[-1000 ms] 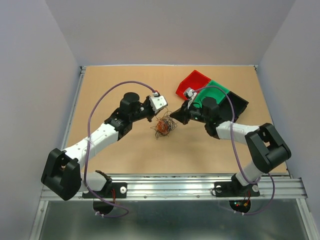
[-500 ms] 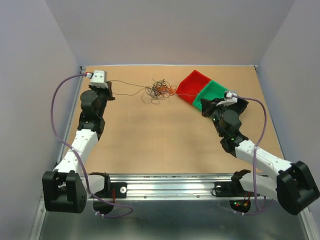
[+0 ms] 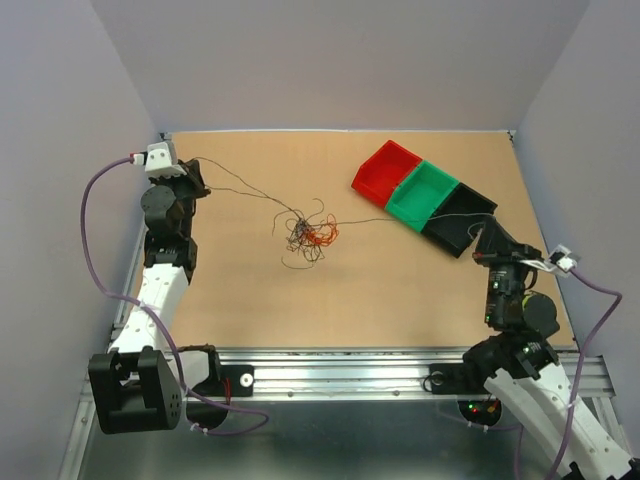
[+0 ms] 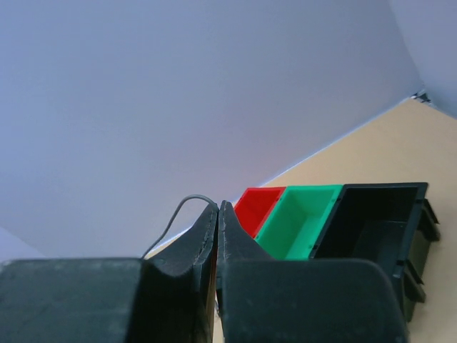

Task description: Untangle the cables

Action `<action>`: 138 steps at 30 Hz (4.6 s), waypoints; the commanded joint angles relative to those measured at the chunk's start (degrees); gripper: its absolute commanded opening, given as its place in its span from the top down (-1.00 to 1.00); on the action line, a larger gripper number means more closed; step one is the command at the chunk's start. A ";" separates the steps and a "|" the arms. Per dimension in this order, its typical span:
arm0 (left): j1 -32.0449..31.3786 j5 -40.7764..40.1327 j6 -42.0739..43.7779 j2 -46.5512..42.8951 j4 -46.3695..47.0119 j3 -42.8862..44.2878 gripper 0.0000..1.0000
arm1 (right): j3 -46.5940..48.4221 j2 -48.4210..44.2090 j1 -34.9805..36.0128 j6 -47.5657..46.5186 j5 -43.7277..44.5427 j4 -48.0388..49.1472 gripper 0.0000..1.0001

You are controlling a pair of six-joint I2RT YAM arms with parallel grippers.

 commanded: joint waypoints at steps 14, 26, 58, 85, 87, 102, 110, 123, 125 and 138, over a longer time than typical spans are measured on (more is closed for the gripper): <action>2.88 1.19 -1.26 -2.52 5.70 -0.74 0.72 | -1.60 -14.69 -0.12 1.30 4.68 -12.35 0.99; -5.18 34.35 13.04 -3.84 7.29 -2.67 -0.98 | 6.84 14.28 0.05 -2.75 -40.16 -1.03 0.99; -39.83 34.90 57.46 7.85 -26.02 2.69 -0.97 | 7.64 17.04 -0.04 -2.48 -38.44 1.19 0.99; -22.81 6.41 31.37 40.64 -29.54 29.50 1.00 | 10.80 -16.36 -0.12 4.54 -5.74 -27.11 0.99; -20.34 7.55 29.27 39.94 -28.93 29.67 1.00 | 10.45 -16.37 -0.12 4.99 -4.69 -27.12 0.99; 1.90 4.75 9.66 27.55 -12.41 20.98 1.00 | 10.89 -16.63 -0.12 11.04 11.30 -30.54 0.99; 6.92 8.08 4.47 22.01 -6.95 16.06 1.00 | 11.42 -16.54 -0.12 14.57 18.96 -33.80 0.99; -5.55 20.39 17.89 17.00 -8.36 12.72 1.00 | 8.16 -2.41 -0.12 -5.72 -30.77 -13.33 -0.15; -8.97 22.76 20.79 16.21 -9.93 12.71 1.00 | 7.64 5.47 -0.04 -7.48 -37.51 -7.56 -0.25; -26.56 20.84 31.44 21.12 -29.71 20.71 1.00 | 11.41 46.47 0.14 -16.72 -70.16 25.61 -0.51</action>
